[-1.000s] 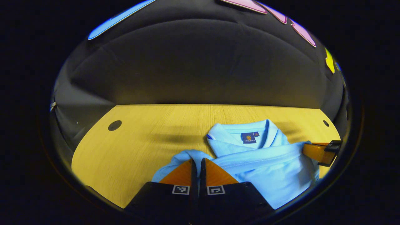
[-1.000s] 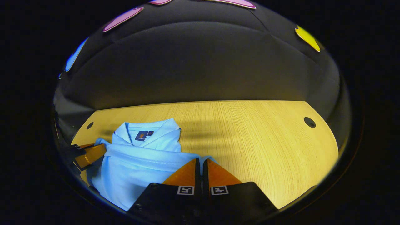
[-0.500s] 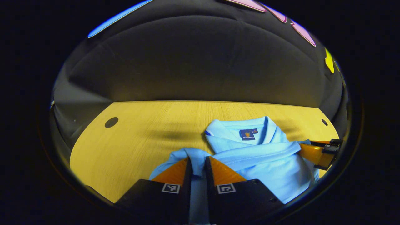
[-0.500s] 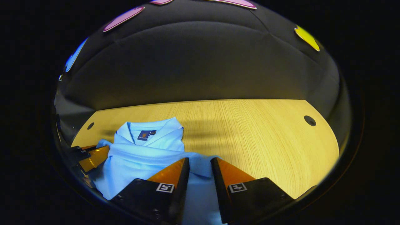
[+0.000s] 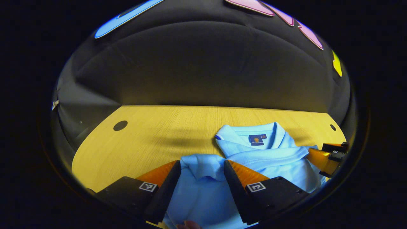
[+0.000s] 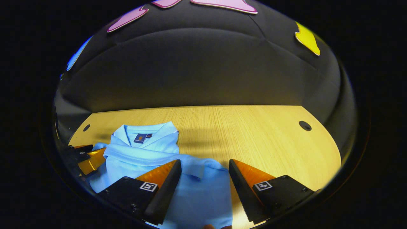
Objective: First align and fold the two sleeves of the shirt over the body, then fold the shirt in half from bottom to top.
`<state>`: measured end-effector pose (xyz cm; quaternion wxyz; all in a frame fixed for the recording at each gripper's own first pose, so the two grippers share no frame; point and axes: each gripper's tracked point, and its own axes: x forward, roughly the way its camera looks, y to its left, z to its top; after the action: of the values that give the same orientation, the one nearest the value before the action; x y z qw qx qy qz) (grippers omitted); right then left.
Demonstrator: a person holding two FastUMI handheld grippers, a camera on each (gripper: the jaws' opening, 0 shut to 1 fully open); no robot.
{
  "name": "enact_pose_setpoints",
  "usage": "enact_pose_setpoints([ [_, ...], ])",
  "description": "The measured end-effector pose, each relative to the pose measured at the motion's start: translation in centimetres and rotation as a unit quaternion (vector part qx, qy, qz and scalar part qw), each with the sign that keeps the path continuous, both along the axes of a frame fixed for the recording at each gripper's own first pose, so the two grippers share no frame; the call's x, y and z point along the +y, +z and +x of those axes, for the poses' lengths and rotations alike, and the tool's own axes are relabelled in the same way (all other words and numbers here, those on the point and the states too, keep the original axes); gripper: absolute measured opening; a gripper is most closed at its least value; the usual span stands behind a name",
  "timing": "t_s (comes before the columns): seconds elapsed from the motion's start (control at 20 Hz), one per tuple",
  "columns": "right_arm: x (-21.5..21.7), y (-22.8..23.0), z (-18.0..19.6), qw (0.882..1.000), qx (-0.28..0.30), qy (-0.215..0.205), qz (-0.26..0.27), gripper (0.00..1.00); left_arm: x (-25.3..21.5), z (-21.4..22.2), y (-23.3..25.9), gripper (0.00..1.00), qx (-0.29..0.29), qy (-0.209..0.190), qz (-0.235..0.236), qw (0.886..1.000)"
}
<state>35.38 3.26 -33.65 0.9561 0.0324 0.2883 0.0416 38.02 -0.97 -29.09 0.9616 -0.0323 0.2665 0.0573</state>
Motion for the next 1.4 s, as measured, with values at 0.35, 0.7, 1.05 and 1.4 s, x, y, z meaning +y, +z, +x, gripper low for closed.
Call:
enact_pose_setpoints([
  [0.35, -2.2, 4.6, -1.7, 0.998, -0.056, -0.017, -0.007, 0.94, -1.0, -3.0, 4.8, 0.87, -0.063, -0.013, 0.022, 0.998],
  [0.7, -2.8, 11.6, -7.6, 0.995, -0.102, -0.016, 0.006, 0.94, -2.0, -9.2, 12.7, 0.87, -0.123, -0.012, 0.025, 0.992],
  [1.05, -1.8, 19.6, -15.4, 0.989, -0.146, 0.006, 0.023, 0.94, -2.9, -19.2, 19.8, 0.87, -0.161, -0.013, 0.026, 0.987],
  [1.4, -1.9, 24.8, -24.8, 0.984, -0.167, 0.048, 0.037, 0.93, -3.9, -30.5, 22.0, 0.87, -0.151, -0.029, -0.001, 0.988],
])
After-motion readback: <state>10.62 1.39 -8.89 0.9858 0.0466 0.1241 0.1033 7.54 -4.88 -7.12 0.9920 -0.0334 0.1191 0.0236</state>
